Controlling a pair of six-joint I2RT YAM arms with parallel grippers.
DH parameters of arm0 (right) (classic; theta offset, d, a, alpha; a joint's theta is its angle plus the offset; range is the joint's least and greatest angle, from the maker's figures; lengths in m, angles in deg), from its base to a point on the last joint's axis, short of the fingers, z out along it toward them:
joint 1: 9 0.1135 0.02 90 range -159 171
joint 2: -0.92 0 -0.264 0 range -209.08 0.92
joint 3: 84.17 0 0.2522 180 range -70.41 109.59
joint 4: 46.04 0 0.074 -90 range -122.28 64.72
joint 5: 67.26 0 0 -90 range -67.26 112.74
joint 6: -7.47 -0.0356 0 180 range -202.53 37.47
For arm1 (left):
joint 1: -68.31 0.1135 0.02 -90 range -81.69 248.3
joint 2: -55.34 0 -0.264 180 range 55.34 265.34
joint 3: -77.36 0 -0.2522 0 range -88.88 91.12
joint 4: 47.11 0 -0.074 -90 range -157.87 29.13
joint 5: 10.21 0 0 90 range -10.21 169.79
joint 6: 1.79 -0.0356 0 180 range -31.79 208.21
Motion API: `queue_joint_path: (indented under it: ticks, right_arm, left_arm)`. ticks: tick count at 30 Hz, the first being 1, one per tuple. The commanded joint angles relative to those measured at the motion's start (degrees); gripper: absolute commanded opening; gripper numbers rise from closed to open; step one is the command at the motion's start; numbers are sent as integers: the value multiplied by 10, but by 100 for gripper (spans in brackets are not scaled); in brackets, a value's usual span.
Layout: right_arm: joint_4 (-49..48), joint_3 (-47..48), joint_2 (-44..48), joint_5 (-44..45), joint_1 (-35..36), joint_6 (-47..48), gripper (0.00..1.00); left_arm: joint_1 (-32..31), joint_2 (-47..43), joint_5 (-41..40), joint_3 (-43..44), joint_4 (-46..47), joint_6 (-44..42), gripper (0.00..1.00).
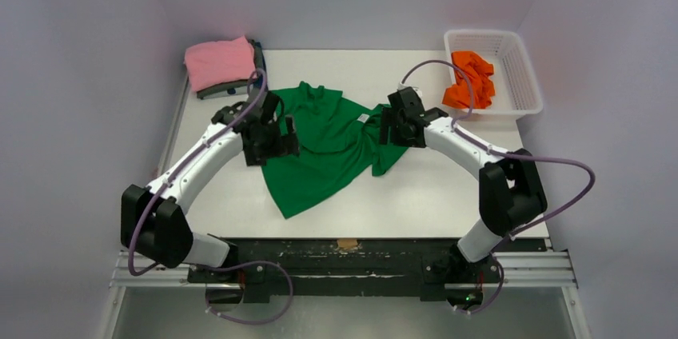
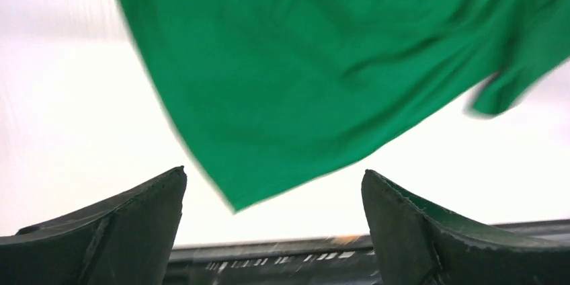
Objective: Fold and stack the t-shirts
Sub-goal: Flatten out the tshirt
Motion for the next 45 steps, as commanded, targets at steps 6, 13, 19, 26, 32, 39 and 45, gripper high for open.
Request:
queue_joint_path:
  ticks: [6,13,19,26,32,39,45]
  right_arm:
    - [-33,82,-120,-7,0,10,71]
    - [-47,97,-157,18,0,14,68]
    - [-34,86,-163,77,-1,12,66]
    - [-39,40,-117,107,-14,-6,65]
    - [-43,-3,-82,93,-52,-30,63]
    - [-56,-54,-44,70,-102,-38,55]
    - [-81,-73,-42,26,-108,-46,53]
  left_arm:
    - [-70,-146,42,-282,13,83,95]
    - [-104,-90,63,-304,87,93,76]
    - [-106,1,51,-301,101,81,56]
    - [-121,78,37,-269,95,79,34]
    - [-124,115,-12,-246,45,92,0]
    - [-124,77,-66,-248,6,106,0]
    - [-124,71,-76,-238,-9,109,0]
